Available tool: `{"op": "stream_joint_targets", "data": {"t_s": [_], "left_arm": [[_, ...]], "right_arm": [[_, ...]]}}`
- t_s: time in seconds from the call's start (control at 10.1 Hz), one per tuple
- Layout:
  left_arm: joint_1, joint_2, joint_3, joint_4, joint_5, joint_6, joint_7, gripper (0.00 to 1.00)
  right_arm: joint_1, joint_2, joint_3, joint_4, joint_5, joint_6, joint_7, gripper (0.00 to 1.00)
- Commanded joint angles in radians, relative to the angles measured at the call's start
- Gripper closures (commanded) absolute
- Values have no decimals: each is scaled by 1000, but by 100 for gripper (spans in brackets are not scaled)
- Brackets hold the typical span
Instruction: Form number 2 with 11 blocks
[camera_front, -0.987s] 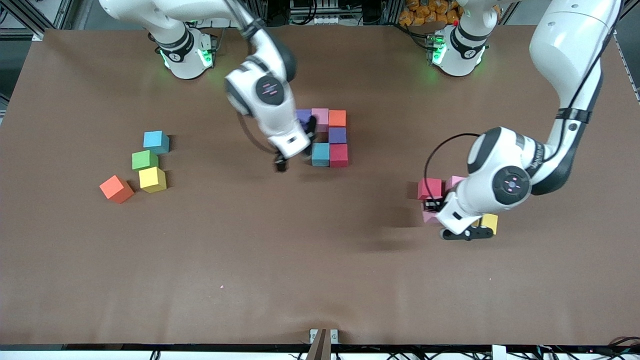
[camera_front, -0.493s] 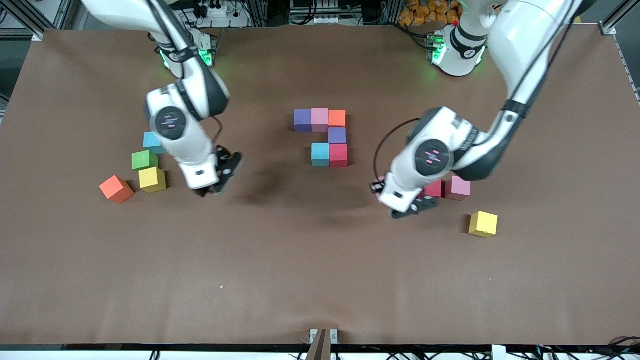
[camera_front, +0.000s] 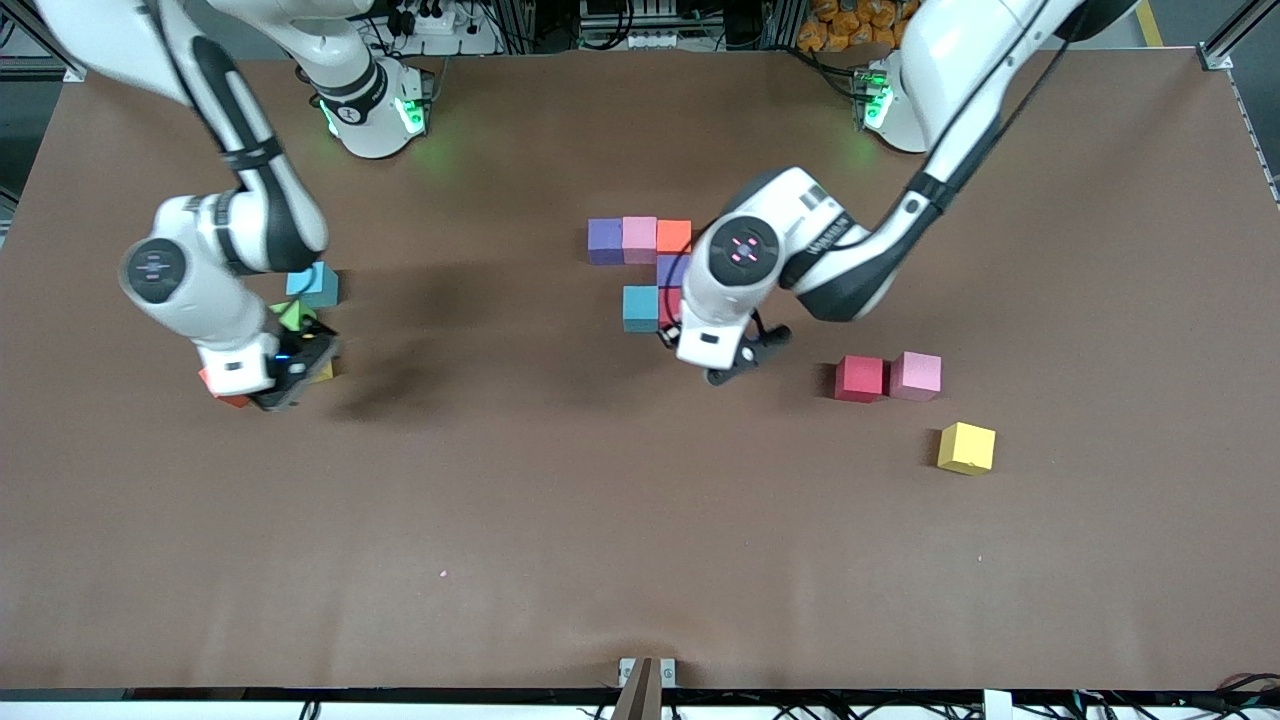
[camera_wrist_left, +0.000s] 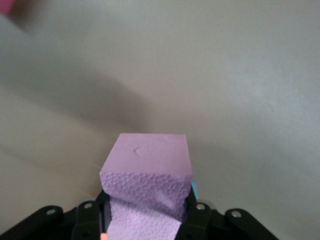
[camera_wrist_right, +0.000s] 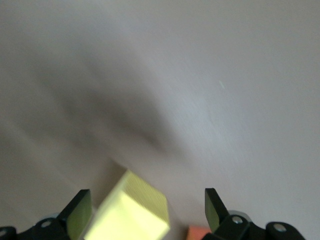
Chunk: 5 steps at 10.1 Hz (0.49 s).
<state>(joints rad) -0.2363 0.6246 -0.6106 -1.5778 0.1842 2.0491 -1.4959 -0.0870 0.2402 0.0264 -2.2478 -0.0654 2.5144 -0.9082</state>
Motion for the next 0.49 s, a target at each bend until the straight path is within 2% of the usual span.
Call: {"op": "stream_joint_targets", "data": {"t_s": [0.0,0.2,0.39], "left_arm": [[-63,29,8,22,-28,89,-223,55],[-110,44,11,21,-49,167,-413,55],[-138,66,11,21,-54,248,-565,55]], "right_arm": [[-48,-32,17,-26,22,-11,70,0],[-88,-21,20,-27,47,-46,139,0],[-86,-7,20,-29,183,-63,183,0]]}}
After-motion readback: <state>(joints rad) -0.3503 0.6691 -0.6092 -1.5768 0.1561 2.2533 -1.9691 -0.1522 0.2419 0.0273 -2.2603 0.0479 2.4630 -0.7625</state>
